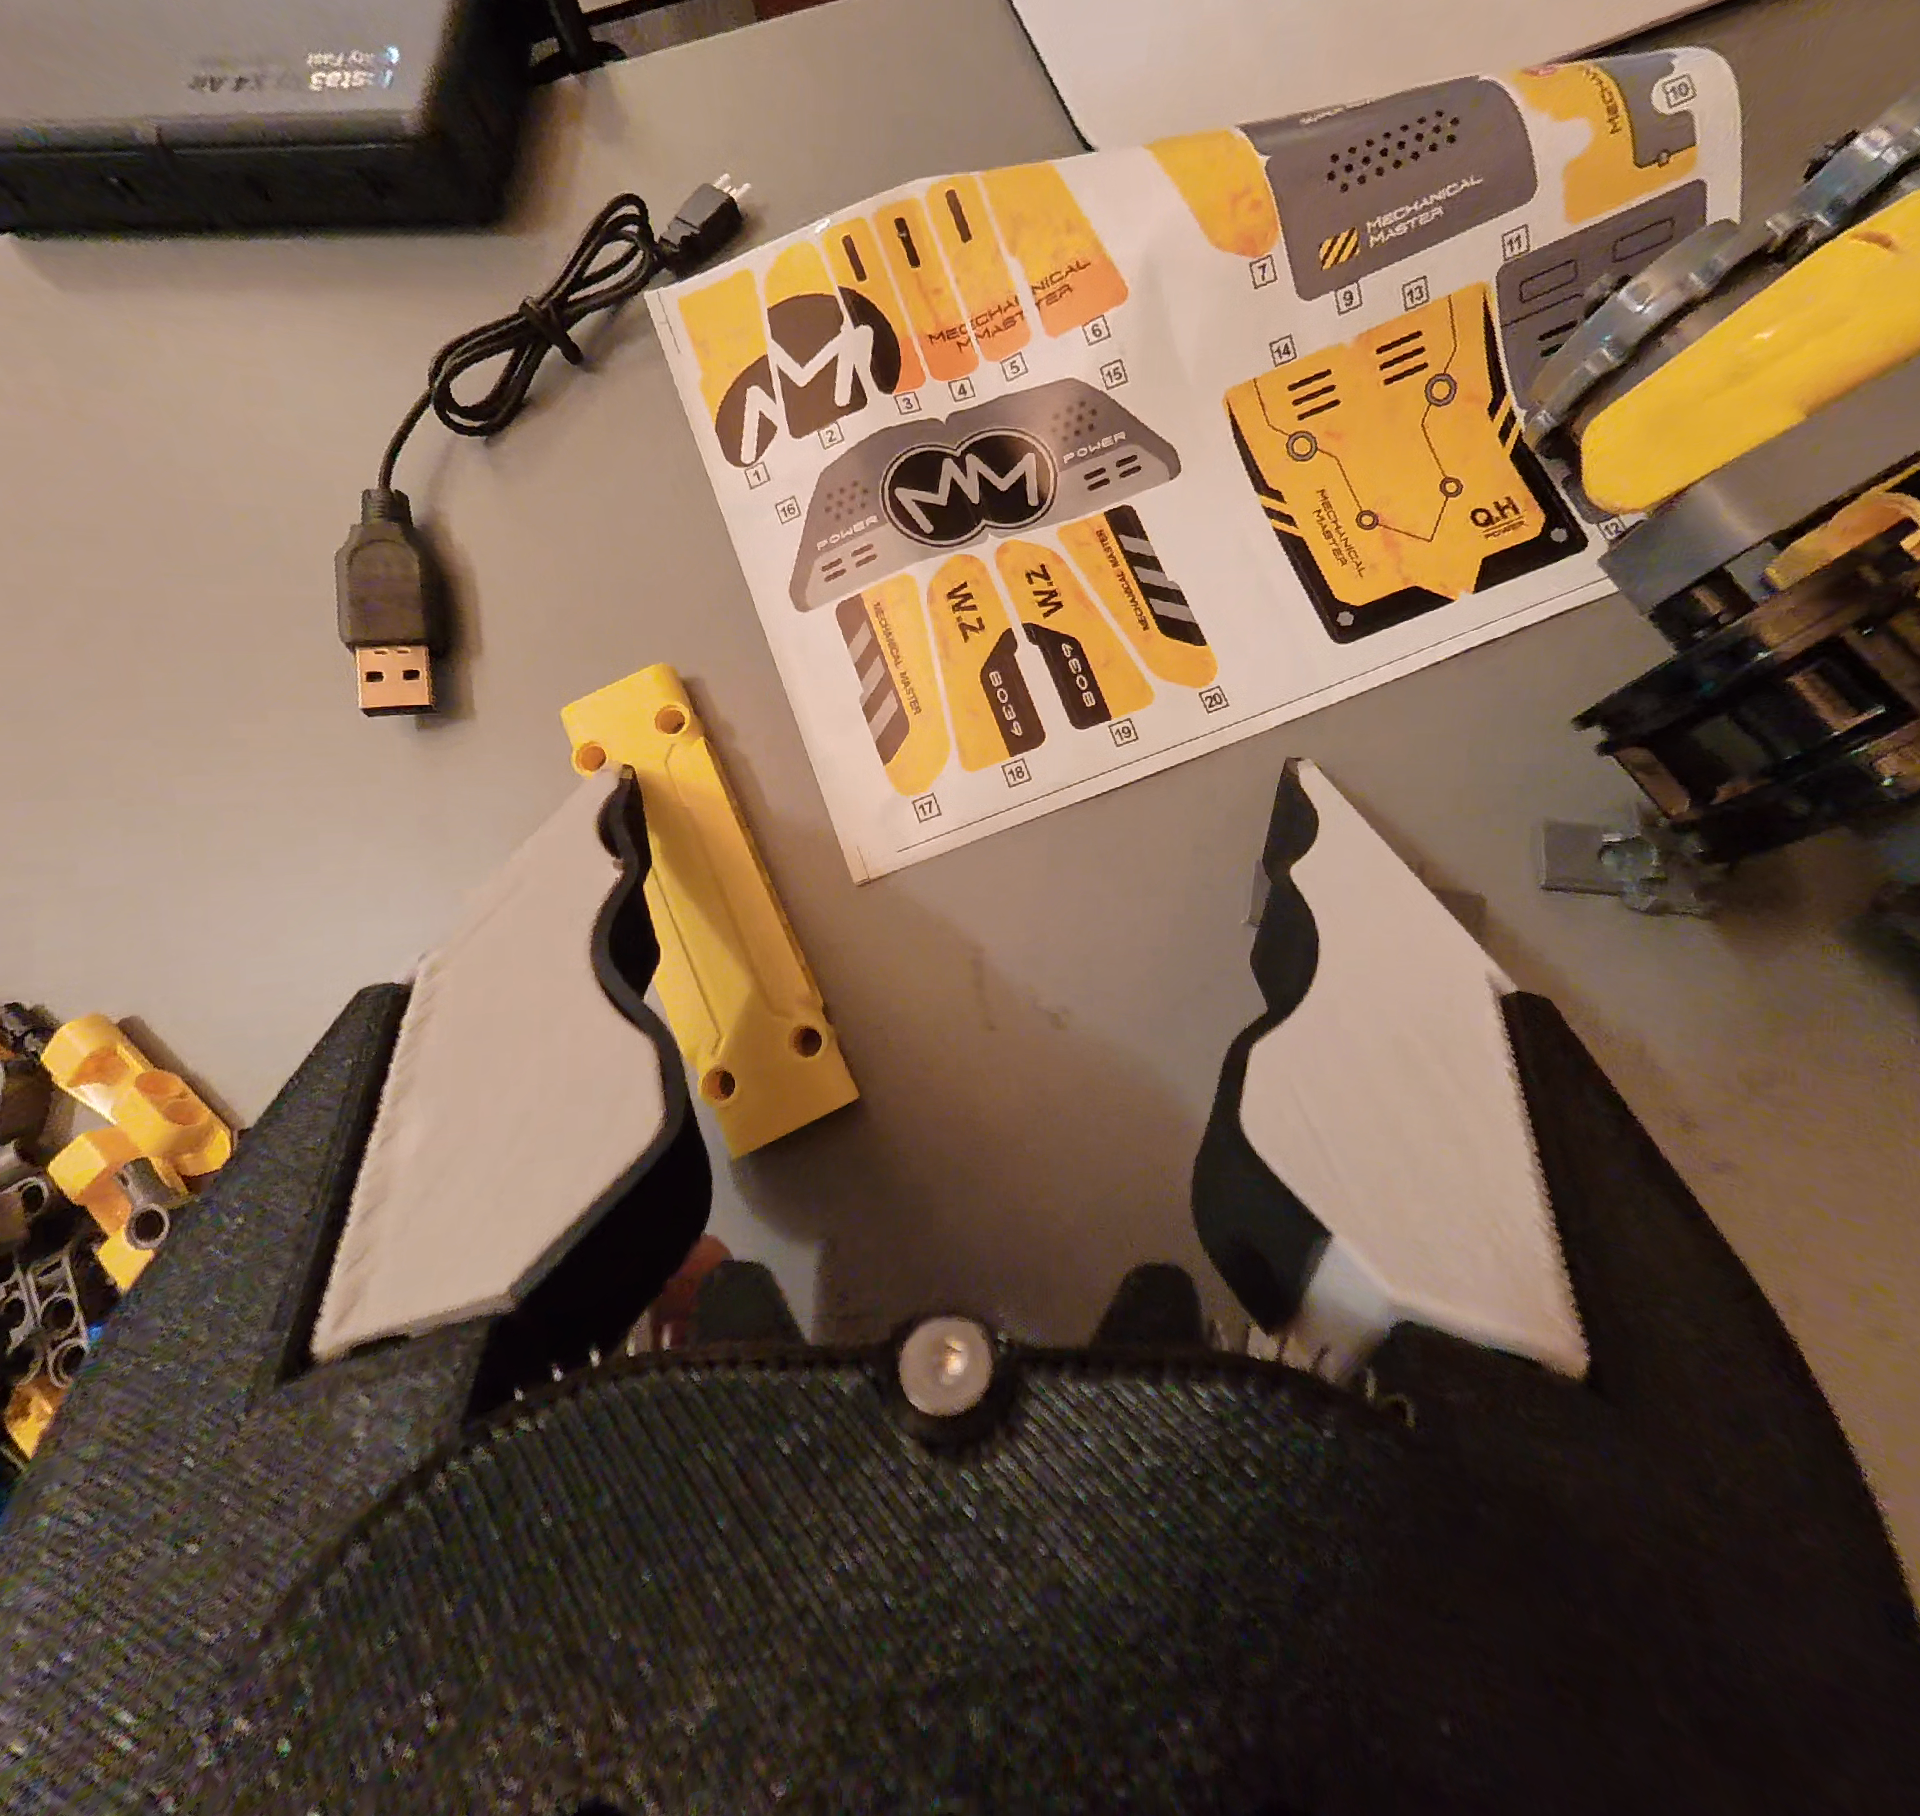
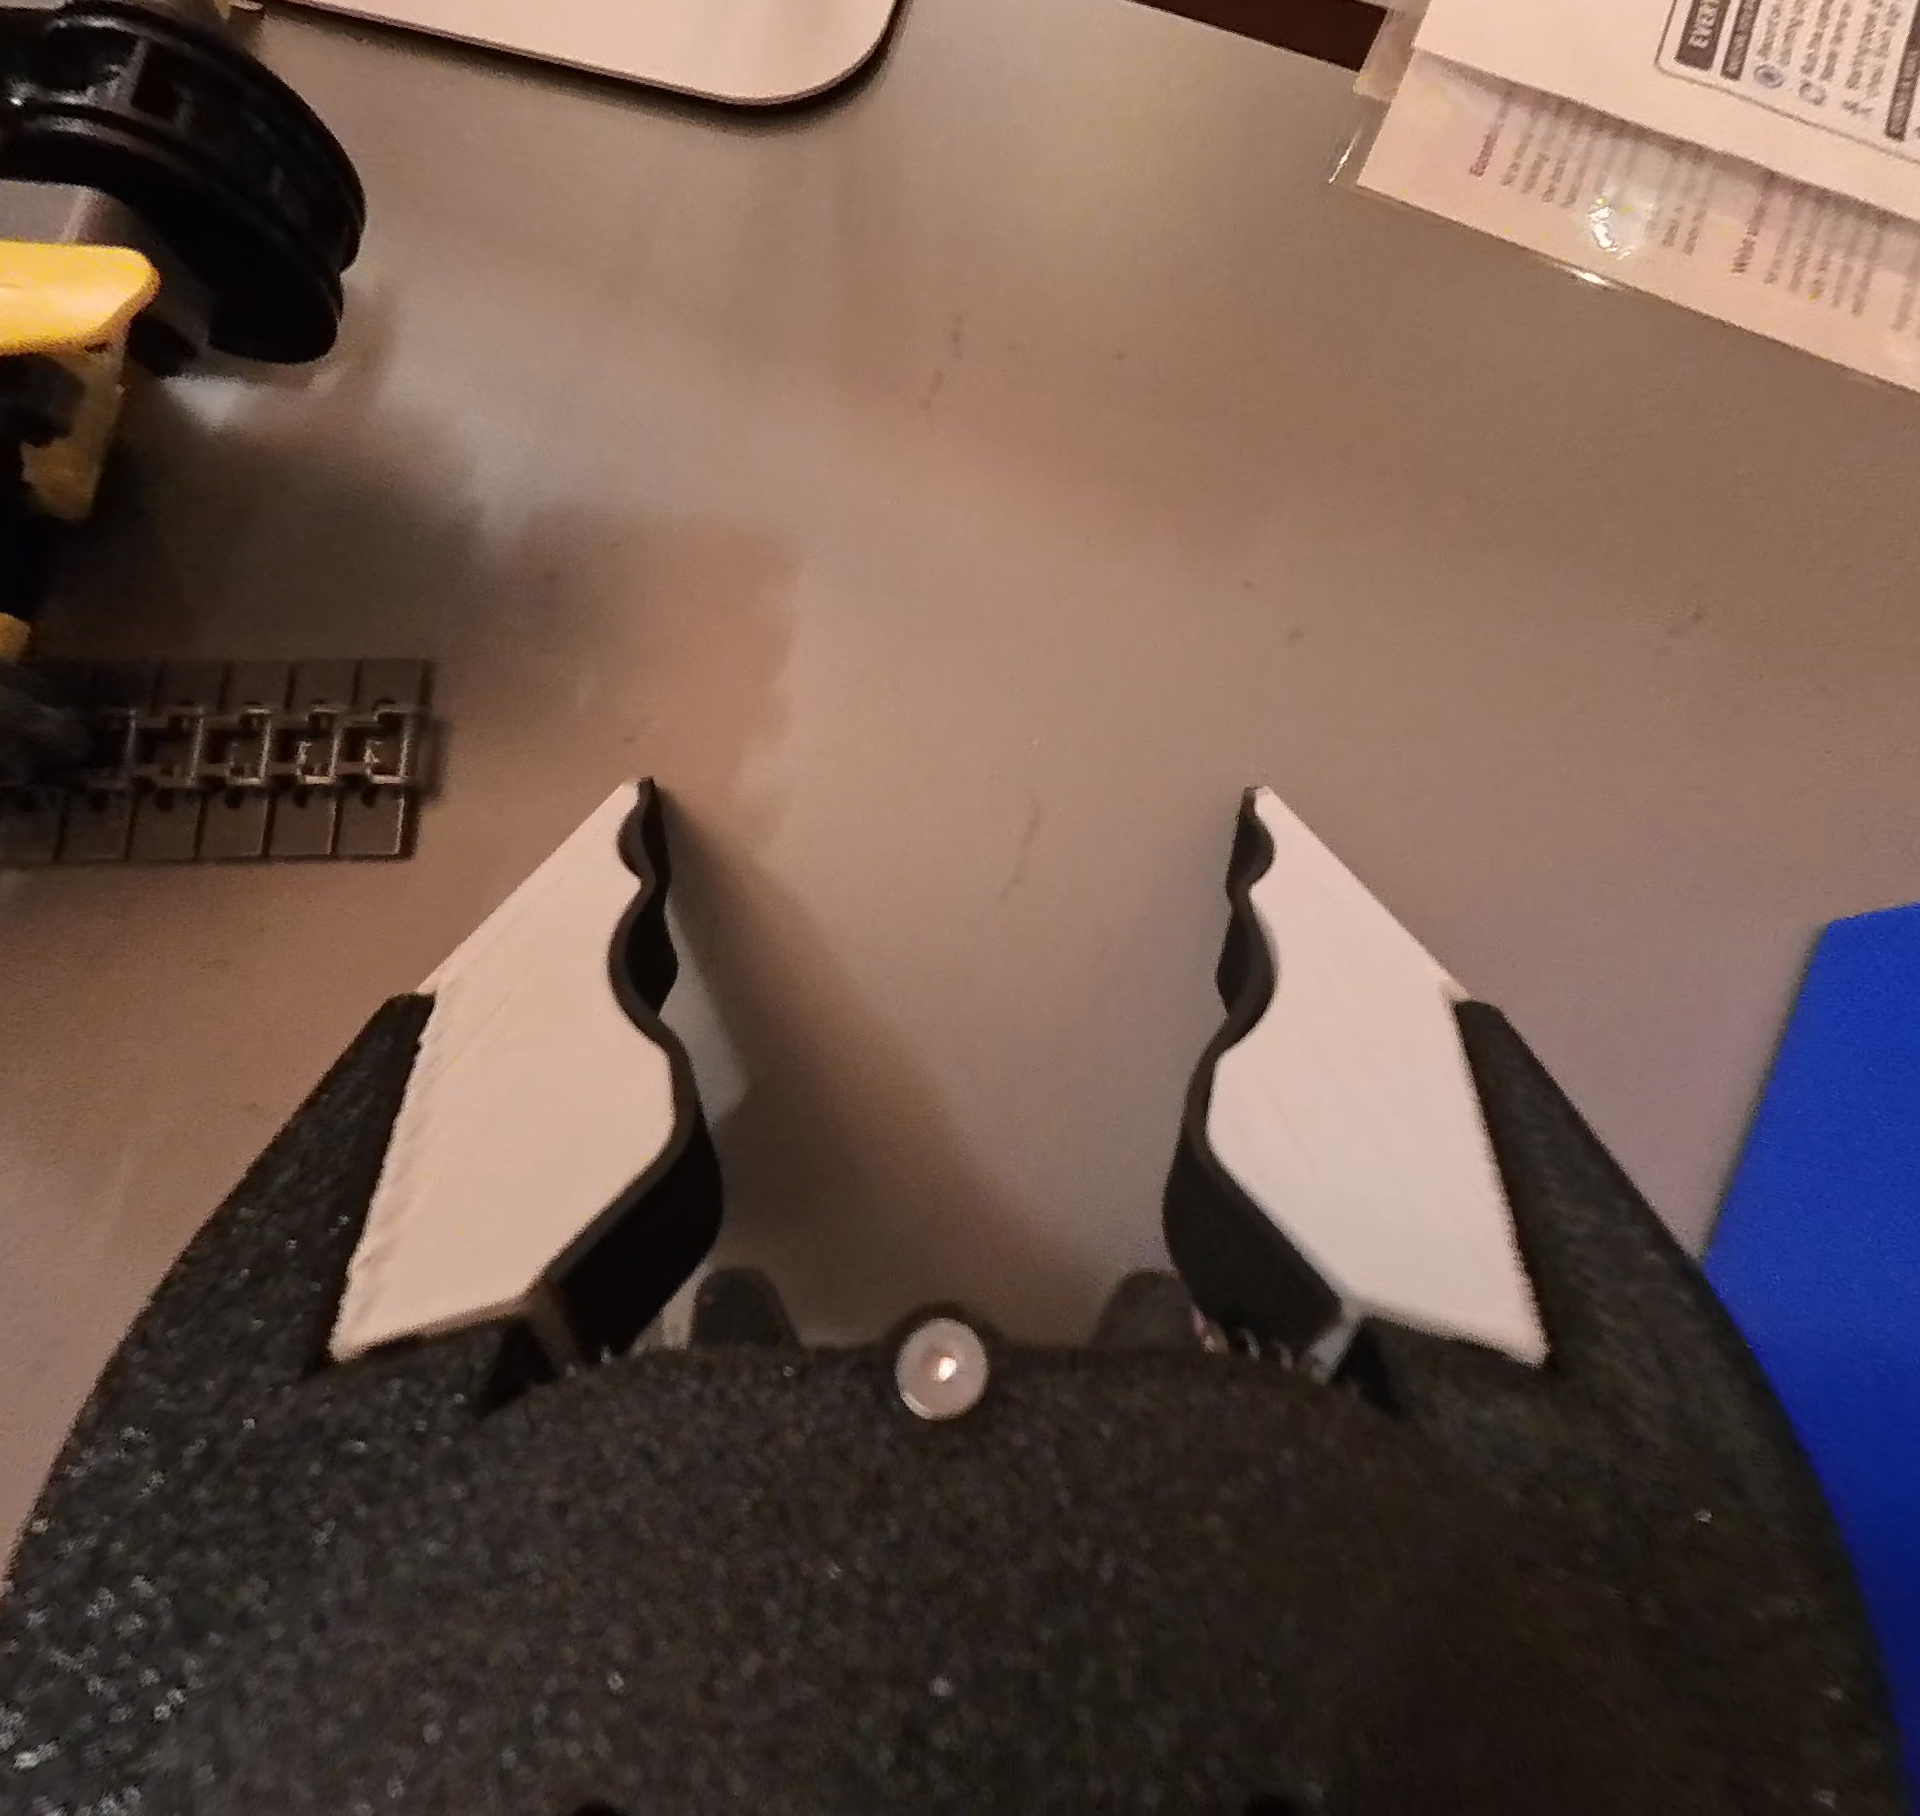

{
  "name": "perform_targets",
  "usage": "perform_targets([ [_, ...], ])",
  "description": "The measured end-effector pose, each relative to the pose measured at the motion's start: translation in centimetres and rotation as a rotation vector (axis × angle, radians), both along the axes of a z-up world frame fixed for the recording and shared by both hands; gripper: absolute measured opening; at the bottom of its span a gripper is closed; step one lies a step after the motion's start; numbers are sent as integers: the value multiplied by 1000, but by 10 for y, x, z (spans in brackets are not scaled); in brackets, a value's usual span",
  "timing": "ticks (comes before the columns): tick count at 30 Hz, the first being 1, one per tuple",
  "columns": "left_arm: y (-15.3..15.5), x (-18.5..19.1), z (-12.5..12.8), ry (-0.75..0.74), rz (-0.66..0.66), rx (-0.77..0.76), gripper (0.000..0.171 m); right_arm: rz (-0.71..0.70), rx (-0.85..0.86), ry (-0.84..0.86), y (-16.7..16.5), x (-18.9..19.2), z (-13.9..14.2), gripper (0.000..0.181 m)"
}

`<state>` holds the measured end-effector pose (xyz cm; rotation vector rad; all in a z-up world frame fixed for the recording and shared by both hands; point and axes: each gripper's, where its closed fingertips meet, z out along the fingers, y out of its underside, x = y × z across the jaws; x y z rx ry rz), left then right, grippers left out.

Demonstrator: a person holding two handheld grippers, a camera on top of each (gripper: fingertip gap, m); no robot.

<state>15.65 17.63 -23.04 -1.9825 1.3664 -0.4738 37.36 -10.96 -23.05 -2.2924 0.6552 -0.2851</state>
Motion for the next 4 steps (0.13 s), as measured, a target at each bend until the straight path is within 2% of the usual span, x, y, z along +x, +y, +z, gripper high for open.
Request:
perform_targets([
  [4, 4, -3, -2, 9, 33, -6, 128, 0, 0, 0, 0, 0, 0, 107],
])
